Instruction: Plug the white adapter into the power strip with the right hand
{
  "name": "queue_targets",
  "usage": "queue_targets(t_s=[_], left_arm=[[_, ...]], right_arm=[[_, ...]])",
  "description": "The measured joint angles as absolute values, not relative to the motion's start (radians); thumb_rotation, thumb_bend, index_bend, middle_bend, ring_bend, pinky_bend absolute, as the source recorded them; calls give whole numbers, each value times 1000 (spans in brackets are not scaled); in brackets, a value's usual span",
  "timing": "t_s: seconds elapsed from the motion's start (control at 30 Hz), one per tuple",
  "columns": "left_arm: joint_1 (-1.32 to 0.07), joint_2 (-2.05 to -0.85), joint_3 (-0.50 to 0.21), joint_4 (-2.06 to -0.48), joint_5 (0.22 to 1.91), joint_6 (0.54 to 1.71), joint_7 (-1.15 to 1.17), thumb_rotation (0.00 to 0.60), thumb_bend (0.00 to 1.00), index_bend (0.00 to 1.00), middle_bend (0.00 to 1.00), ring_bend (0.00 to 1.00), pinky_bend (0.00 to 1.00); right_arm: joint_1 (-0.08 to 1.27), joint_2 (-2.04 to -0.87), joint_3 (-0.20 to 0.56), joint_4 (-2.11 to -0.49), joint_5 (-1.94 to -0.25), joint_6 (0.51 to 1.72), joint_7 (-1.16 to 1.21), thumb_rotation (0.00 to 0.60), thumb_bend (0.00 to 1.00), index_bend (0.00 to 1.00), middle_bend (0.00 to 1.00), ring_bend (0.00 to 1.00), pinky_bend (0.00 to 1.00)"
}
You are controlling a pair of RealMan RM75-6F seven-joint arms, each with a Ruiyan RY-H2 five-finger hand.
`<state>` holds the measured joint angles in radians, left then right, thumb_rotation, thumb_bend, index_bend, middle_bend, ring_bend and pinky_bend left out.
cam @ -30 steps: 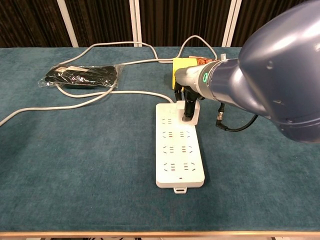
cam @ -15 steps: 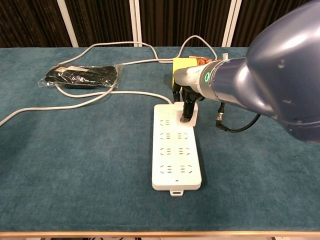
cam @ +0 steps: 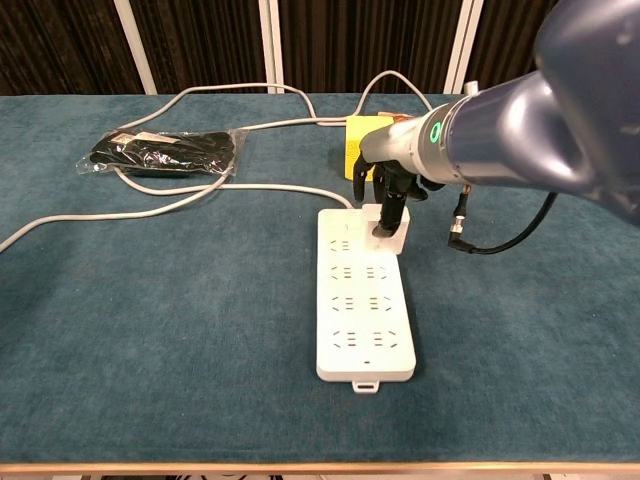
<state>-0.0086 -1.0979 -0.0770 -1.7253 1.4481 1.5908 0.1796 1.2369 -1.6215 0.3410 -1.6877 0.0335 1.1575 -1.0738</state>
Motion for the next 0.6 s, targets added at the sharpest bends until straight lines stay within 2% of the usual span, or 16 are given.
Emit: queue_targets(t_s=[0.1, 0.17, 0.33, 0.47, 0.53, 0.6], left_arm=[[-8, -1098, -76, -1726, 1449, 1592, 182, 600, 170, 117, 40, 0, 0], [-8, -1098, -77, -1727, 1449, 1593, 183, 600, 170, 117, 40, 0, 0], [-6, -1097, -80, -1725, 1445, 1597, 181, 600, 171, 117, 40, 0, 0], [-5, -1095, -81, -1725, 1444, 1599, 174, 600, 170, 117, 40, 0, 0], [-3, -1094, -81, -1726, 1445, 1602, 171, 600, 170, 117, 40, 0, 0], [-1, -1092, -80, -1729, 1449, 1606, 168, 600, 170, 117, 40, 0, 0]], right_arm=[[1242, -1600, 342, -1705, 59, 1153, -1087, 600, 345, 20, 117, 767, 872], [1244, -1586, 342, -1716, 75, 1148, -1095, 600, 327, 1, 93, 760, 870], [1242, -1533, 349, -1764, 84, 1143, -1096, 600, 326, 0, 81, 750, 871], [1210, -1439, 353, -1864, 32, 1162, -1062, 600, 326, 0, 81, 745, 844], [1183, -1387, 352, -1922, -9, 1172, -1033, 600, 326, 0, 77, 701, 811], [1138, -1331, 345, -1989, -81, 1183, -985, 600, 326, 0, 60, 591, 746]])
